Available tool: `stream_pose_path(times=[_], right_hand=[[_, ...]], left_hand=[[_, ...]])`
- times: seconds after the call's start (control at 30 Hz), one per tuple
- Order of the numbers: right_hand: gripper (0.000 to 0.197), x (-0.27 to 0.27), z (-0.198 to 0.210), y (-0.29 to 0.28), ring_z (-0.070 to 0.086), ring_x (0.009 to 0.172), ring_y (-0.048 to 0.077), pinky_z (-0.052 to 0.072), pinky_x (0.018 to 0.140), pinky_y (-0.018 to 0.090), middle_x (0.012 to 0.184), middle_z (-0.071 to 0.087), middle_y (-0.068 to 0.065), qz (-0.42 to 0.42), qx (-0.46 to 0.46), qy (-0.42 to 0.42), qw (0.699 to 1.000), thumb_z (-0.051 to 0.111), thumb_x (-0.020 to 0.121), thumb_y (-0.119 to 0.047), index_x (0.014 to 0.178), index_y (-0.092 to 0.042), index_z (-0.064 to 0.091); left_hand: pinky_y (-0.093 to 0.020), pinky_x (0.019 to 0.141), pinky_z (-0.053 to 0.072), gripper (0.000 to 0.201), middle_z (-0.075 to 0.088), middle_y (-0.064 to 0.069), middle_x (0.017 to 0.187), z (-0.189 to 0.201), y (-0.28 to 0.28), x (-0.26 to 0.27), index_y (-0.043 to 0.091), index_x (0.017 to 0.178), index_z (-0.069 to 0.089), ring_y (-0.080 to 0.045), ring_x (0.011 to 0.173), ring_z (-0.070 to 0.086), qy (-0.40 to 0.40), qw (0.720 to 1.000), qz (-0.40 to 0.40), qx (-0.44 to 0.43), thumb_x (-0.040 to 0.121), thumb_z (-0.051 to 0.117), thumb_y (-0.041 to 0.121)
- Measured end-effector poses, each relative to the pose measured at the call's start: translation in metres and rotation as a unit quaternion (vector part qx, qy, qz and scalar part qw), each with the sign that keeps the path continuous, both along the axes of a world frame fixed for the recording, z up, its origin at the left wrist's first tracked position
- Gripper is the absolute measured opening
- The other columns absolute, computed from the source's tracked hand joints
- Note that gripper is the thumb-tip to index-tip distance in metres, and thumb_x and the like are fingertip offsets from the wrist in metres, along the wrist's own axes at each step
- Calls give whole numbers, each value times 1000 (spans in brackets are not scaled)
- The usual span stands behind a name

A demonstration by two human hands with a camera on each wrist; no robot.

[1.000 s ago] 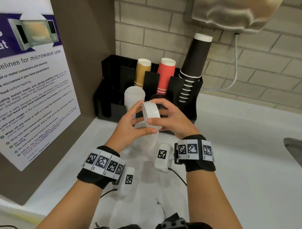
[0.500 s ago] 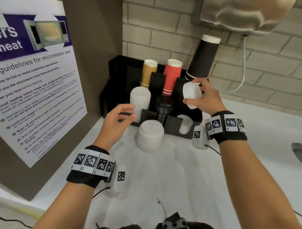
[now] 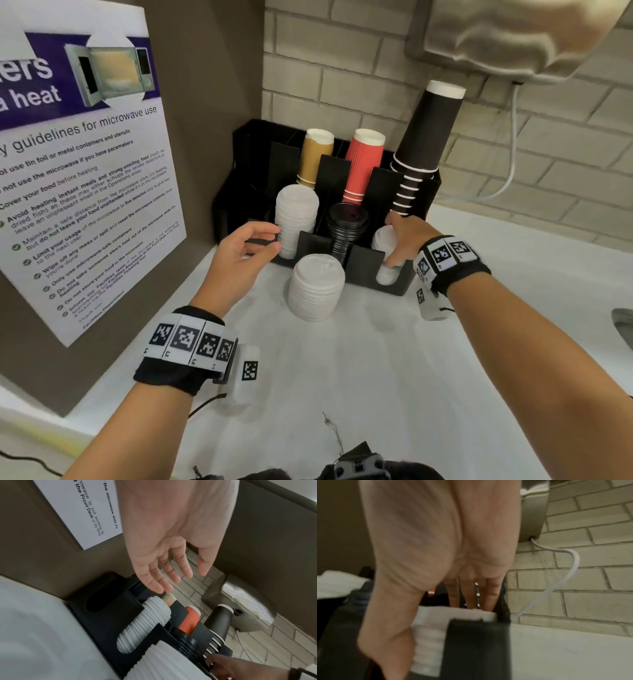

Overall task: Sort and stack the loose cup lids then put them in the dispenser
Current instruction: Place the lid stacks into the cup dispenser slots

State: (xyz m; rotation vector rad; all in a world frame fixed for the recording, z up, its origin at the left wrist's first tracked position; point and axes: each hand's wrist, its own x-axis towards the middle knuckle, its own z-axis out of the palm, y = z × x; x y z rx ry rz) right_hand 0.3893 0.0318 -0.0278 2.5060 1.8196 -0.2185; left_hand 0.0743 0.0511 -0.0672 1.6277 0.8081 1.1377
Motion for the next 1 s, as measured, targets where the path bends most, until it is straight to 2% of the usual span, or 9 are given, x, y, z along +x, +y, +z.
stream_pose_path(times=[0.17, 0.33, 0.43, 0.57, 0.67, 0.73, 0.83, 0.9, 1.0], right_hand=[[74, -8, -6, -1, 55, 87, 25, 43, 65, 31, 104, 53, 12, 6, -20, 1, 1000, 87, 55, -21, 112, -5, 43], [63, -13, -20, -5, 60, 96, 27, 54, 71, 33, 104, 59, 8, 9, -29, -16, 999, 81, 54, -19, 109, -8, 52], [76, -18, -22, -3, 53, 110, 29, 52, 77, 34, 120, 47, 11, 20, -59, -81, 995, 83, 60, -25, 125, -6, 49], [99, -20, 2, 0, 40, 127, 31, 46, 98, 43, 136, 37, 15, 11, -140, -71, 988, 87, 62, -23, 142, -5, 32], [71, -33, 25, -2, 42, 122, 33, 42, 100, 39, 129, 41, 17, 71, 7, -53, 996, 74, 74, -11, 137, -7, 42], [54, -57, 28, -6, 45, 119, 31, 39, 101, 34, 127, 45, 16, 141, 98, 0, 985, 63, 83, -8, 135, -9, 49], [49, -98, 12, -9, 50, 113, 28, 42, 97, 35, 122, 50, 13, 208, 54, 51, 975, 60, 90, -33, 135, -16, 49], [66, -116, -6, -11, 47, 116, 29, 42, 96, 37, 125, 46, 12, 193, -34, 47, 979, 59, 84, -57, 140, -28, 39], [85, -127, -23, -8, 33, 128, 34, 39, 101, 46, 138, 34, 13, 159, -77, 19, 984, 61, 74, -69, 145, -38, 26]], left_hand=[[-18, 79, 46, 26, 63, 18, 98, -4, 2, -4, 34, 100, 64, 6, 81, 59, 2, 1000, 7, 10, 91, 63, 10], [-16, 78, 46, 26, 64, 32, 91, -9, 4, -2, 35, 100, 64, 8, 82, 59, 11, 1000, 3, 10, 91, 63, 11], [-20, 80, 46, 26, 64, 33, 92, -11, 5, -3, 35, 101, 64, 7, 83, 59, 13, 1000, 6, 11, 91, 64, 11], [-26, 84, 48, 25, 65, 27, 93, -14, 6, -6, 36, 101, 65, 0, 86, 60, 13, 1000, 15, 4, 91, 64, 12], [-27, 84, 49, 24, 65, 28, 92, -16, 7, -7, 35, 101, 65, -4, 88, 60, 9, 1000, 20, -1, 92, 64, 13], [-27, 83, 50, 24, 65, 27, 92, -17, 6, -5, 35, 101, 65, -5, 88, 60, 2, 1000, 21, -6, 92, 63, 13], [-25, 82, 49, 24, 66, 27, 91, -17, 4, -3, 34, 100, 65, -4, 86, 61, -3, 1000, 15, -8, 92, 63, 12], [-24, 81, 49, 24, 65, 28, 90, -17, 3, -2, 34, 100, 65, -3, 85, 61, -6, 1000, 13, -9, 92, 63, 11], [-23, 80, 48, 24, 65, 28, 90, -17, 3, -2, 34, 100, 66, -2, 85, 61, -7, 1000, 13, -9, 92, 63, 12]])
